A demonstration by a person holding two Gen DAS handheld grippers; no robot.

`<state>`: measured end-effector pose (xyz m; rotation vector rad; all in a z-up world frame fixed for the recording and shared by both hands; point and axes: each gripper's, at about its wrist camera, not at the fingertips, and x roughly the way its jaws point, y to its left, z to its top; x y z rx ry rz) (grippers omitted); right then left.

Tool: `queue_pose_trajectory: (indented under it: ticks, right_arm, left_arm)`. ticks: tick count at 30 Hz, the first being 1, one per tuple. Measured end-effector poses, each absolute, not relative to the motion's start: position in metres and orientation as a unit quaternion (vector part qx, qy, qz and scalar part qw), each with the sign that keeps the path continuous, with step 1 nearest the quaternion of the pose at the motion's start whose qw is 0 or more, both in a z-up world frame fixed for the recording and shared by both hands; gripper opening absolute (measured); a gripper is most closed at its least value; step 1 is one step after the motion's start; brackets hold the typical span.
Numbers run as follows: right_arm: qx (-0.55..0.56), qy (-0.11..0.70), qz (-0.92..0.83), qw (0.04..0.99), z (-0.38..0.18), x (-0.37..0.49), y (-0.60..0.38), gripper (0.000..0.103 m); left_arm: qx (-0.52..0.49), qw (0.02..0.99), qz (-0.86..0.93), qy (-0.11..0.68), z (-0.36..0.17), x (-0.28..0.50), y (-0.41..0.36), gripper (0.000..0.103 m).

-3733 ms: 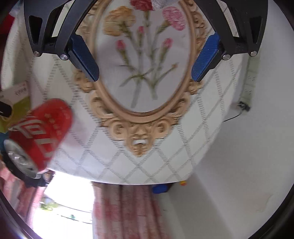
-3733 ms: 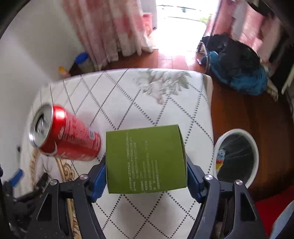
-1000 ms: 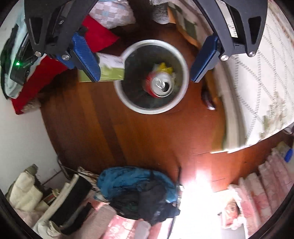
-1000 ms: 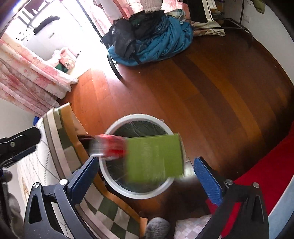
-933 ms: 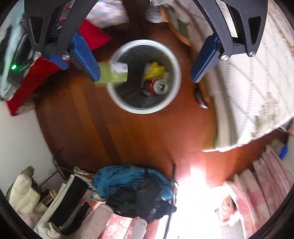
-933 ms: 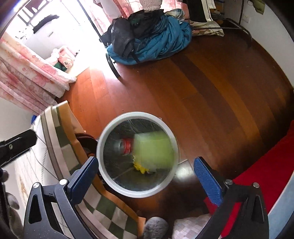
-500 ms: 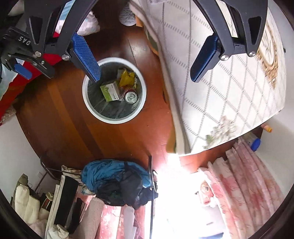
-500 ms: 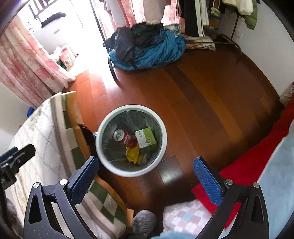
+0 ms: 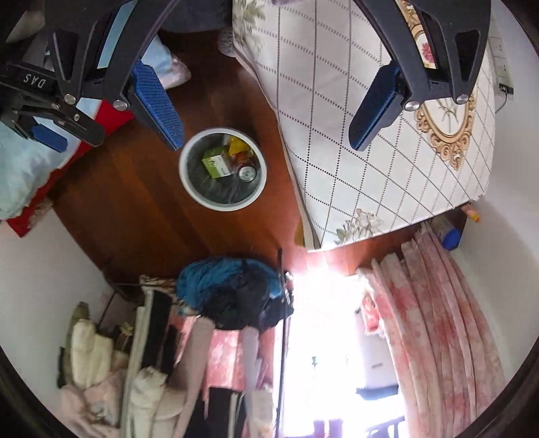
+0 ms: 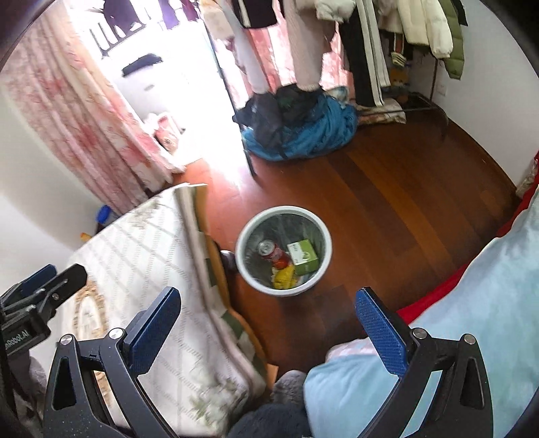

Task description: Collect trash

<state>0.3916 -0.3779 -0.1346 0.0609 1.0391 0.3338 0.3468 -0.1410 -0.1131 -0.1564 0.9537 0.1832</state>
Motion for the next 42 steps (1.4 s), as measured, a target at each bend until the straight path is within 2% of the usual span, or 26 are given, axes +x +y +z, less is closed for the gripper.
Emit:
queue_pose_trajectory:
  ticks: [7,19,40,42]
  right_arm:
    - [0.037,0.461,0.202,0.863,-0.073,0.329,-0.382,0.103]
    - [0.055,0.428,0.263,0.863,-0.009,0.256,-0.388,0.103]
    - [0.053,0.408,0.287,0.865,0.029,0.232,-0.391,0.103]
    - [0.05,0.406,0.288,0.866,0.031,0.231,-0.39,0.103]
  left_arm:
    - [-0.087,0.9,0.065,0.423,-0.072,0.292,-0.142,0.1]
    - [-0.103,0.916,0.026,0.388,-0.022,0.23,-0.143,0.1]
    - [-0.111,0.928,0.024,0.354,0.003,0.204,-0.14,0.1]
    - [-0.112,0.928,0.025,0.354,0.003,0.204,-0.139,0.103]
